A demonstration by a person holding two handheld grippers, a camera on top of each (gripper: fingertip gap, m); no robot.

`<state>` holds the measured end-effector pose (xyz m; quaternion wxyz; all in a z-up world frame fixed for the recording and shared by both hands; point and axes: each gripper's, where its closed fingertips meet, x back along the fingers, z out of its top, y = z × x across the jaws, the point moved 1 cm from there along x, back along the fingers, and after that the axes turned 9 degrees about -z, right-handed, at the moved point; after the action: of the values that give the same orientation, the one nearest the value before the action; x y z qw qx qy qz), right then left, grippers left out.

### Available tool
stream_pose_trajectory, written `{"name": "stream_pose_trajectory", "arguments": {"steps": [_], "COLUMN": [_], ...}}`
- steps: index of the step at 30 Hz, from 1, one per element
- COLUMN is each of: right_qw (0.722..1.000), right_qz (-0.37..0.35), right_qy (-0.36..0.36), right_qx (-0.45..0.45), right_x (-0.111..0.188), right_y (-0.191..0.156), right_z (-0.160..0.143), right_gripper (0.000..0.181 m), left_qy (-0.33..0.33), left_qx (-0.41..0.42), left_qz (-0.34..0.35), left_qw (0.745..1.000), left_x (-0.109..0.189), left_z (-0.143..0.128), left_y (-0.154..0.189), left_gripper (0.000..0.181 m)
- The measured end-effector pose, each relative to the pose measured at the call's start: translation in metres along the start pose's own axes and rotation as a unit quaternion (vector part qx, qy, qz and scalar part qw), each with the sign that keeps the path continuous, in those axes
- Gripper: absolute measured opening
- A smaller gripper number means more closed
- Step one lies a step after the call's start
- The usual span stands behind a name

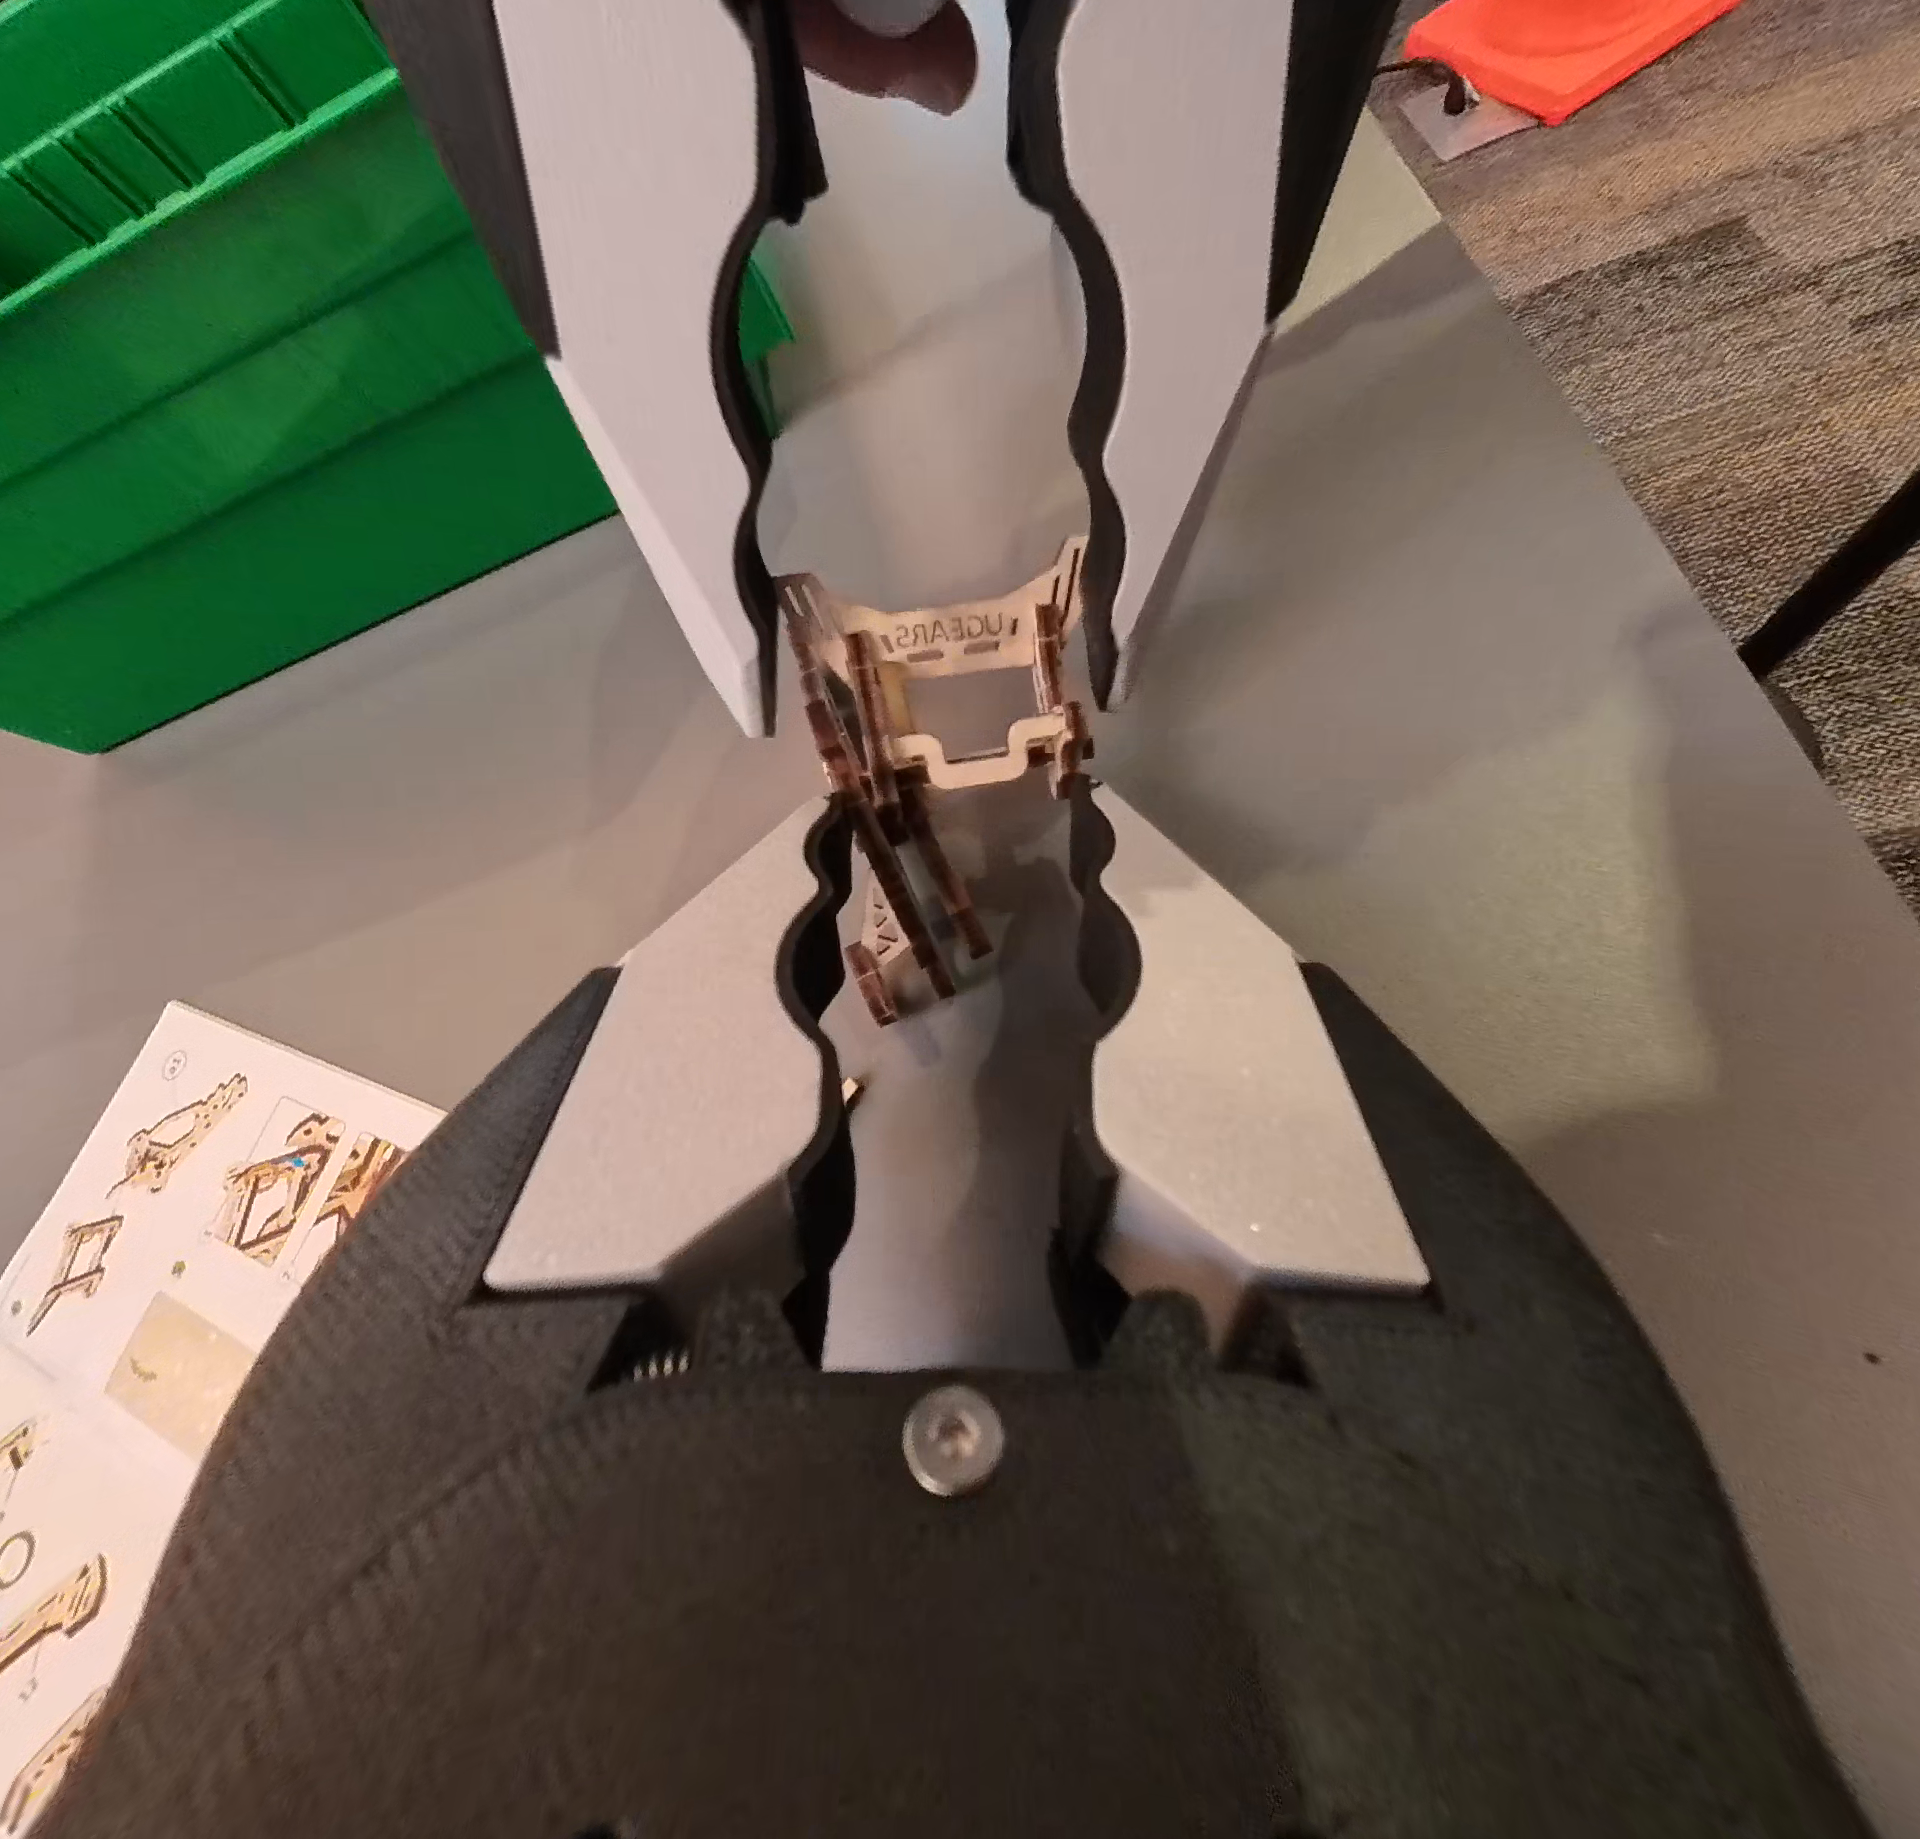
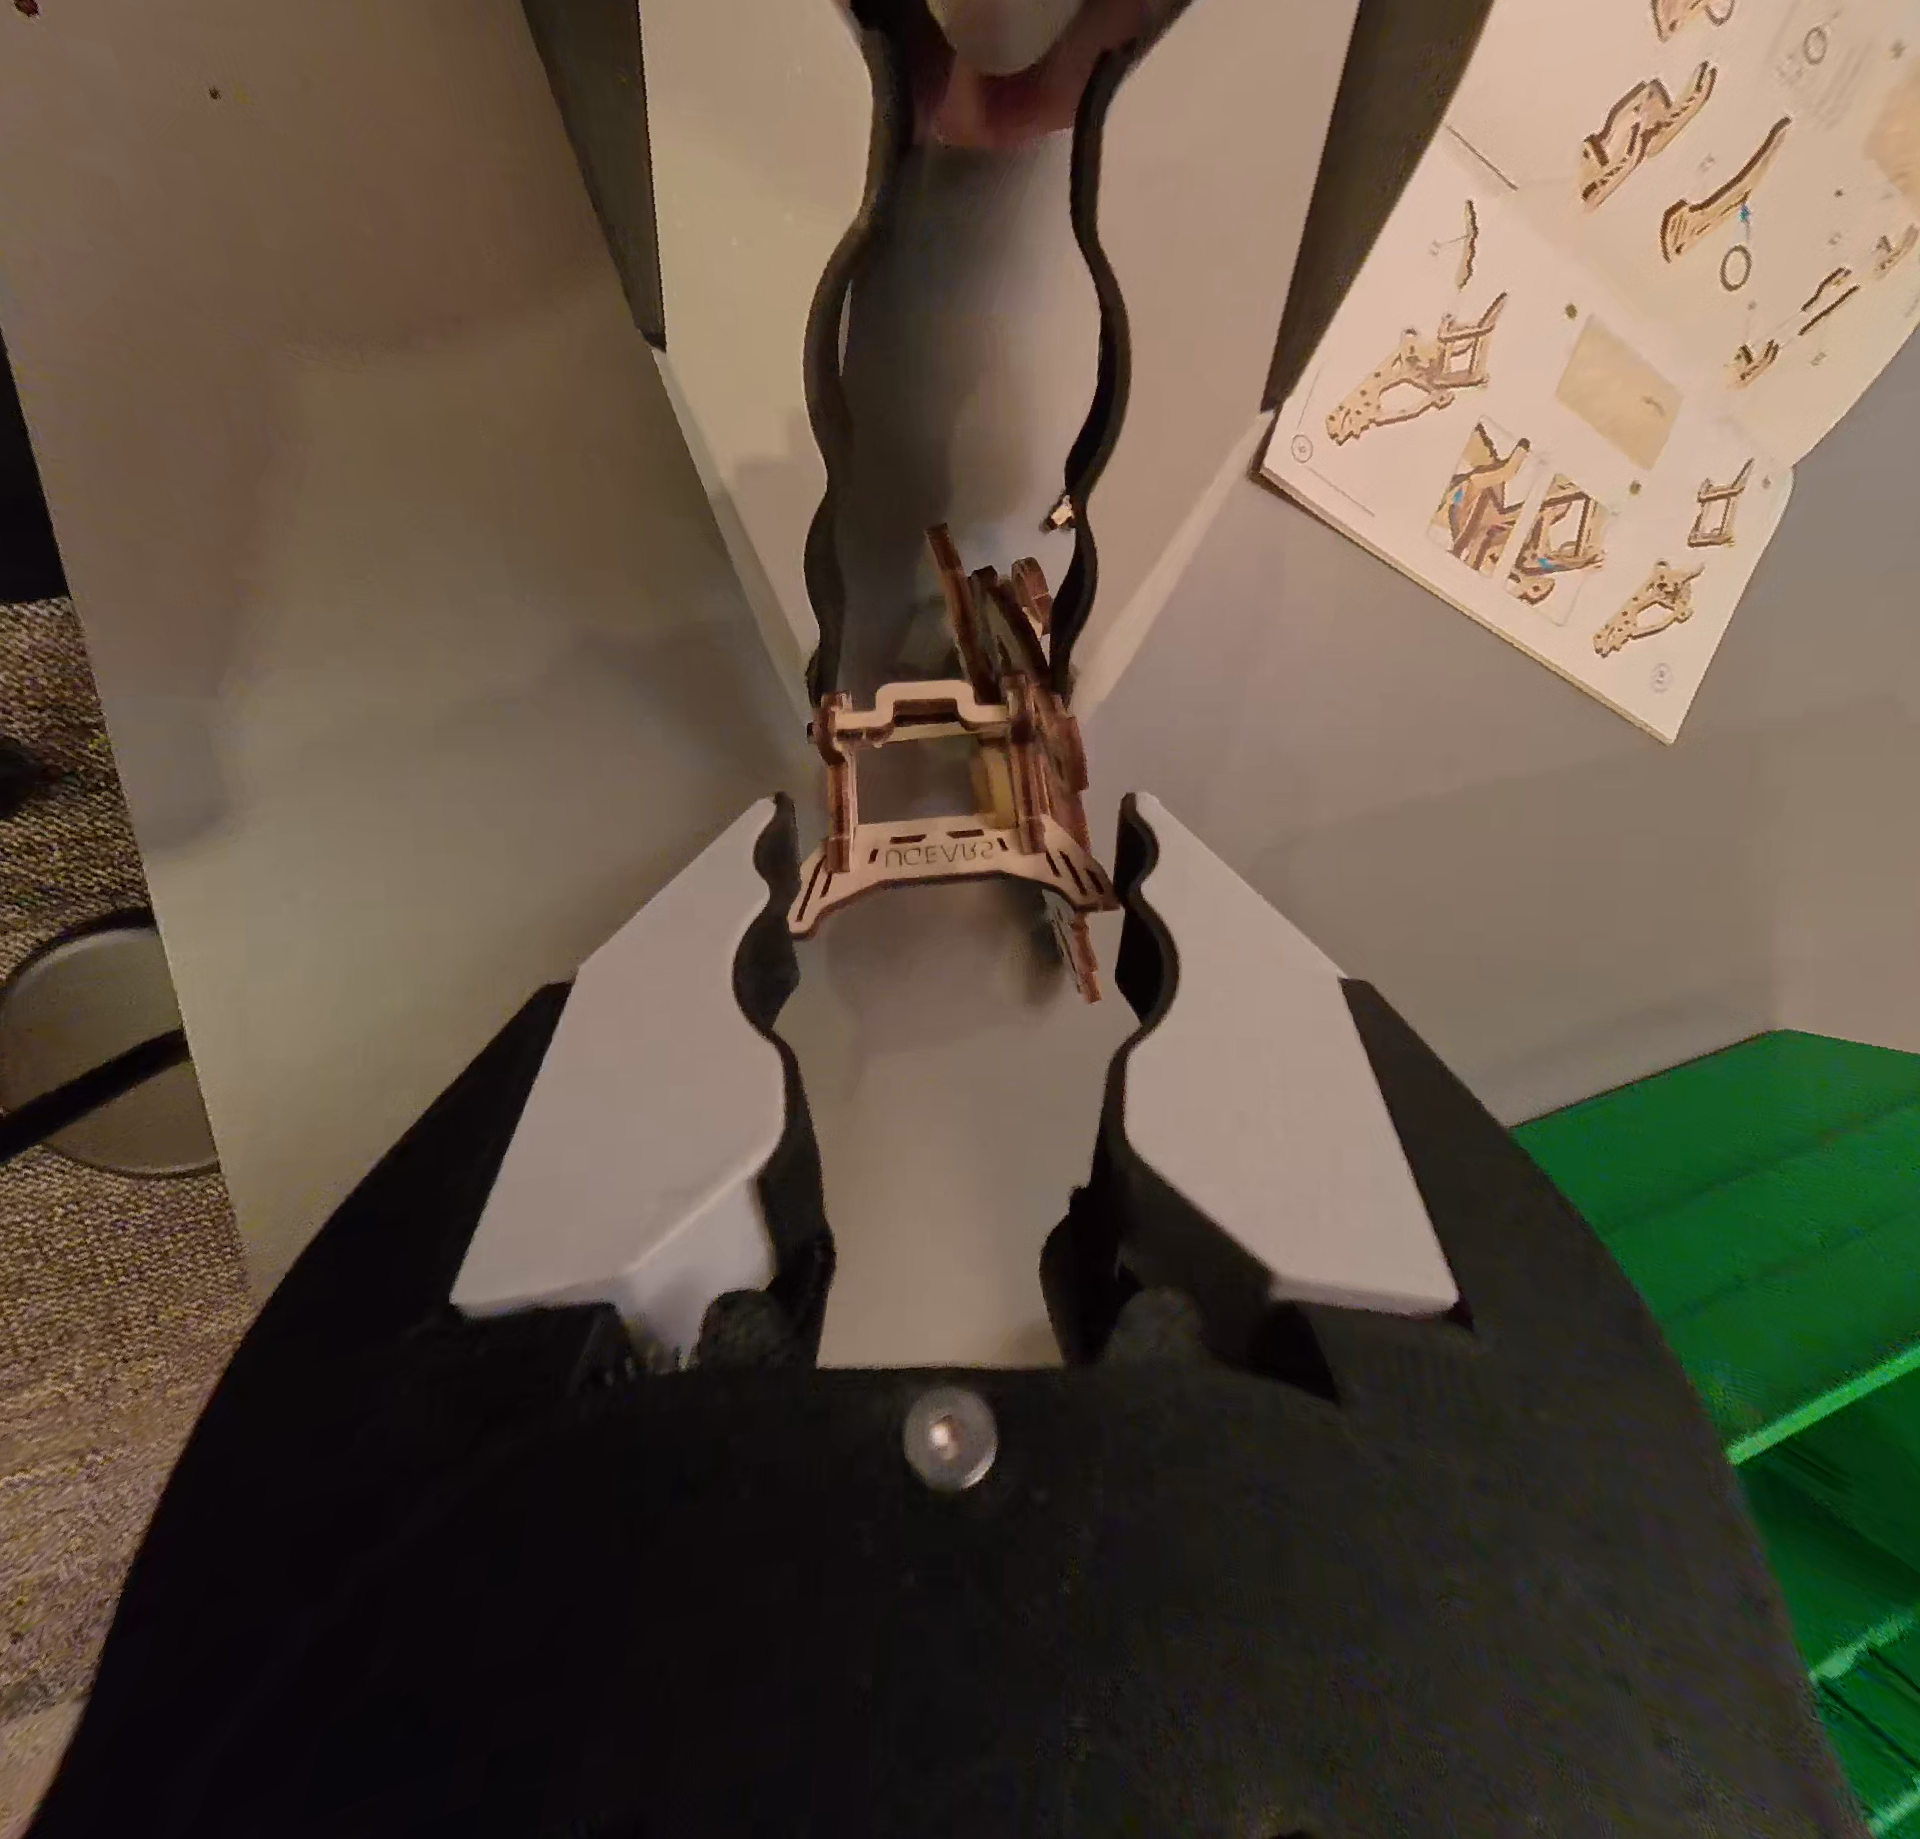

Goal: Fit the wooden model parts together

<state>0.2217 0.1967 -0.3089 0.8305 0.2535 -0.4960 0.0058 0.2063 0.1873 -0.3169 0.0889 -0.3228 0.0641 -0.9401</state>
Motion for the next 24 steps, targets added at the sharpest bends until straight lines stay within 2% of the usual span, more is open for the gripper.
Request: {"name": "stream_pose_trajectory", "arguments": {"steps": [9,24], "right_qw": [1.000,0.999], "right_qz": [0.011,0.019], "right_qy": [-0.010,-0.028], "right_qx": [0.017,0.042], "right_x": [-0.0013,-0.0011], "right_y": [-0.0031,-0.0022], "right_z": [-0.0002,-0.0024], "right_gripper": [0.046,0.044], "left_qy": [0.000,-0.002], "left_qx": [-0.006,-0.005], "left_qz": [-0.005,-0.005], "left_qw": [1.000,1.000], "left_x": [-0.0019,-0.0030], "left_z": [0.0018,0.0026], "left_y": [0.0021,0.0015], "left_gripper": [0.040,0.040]}}
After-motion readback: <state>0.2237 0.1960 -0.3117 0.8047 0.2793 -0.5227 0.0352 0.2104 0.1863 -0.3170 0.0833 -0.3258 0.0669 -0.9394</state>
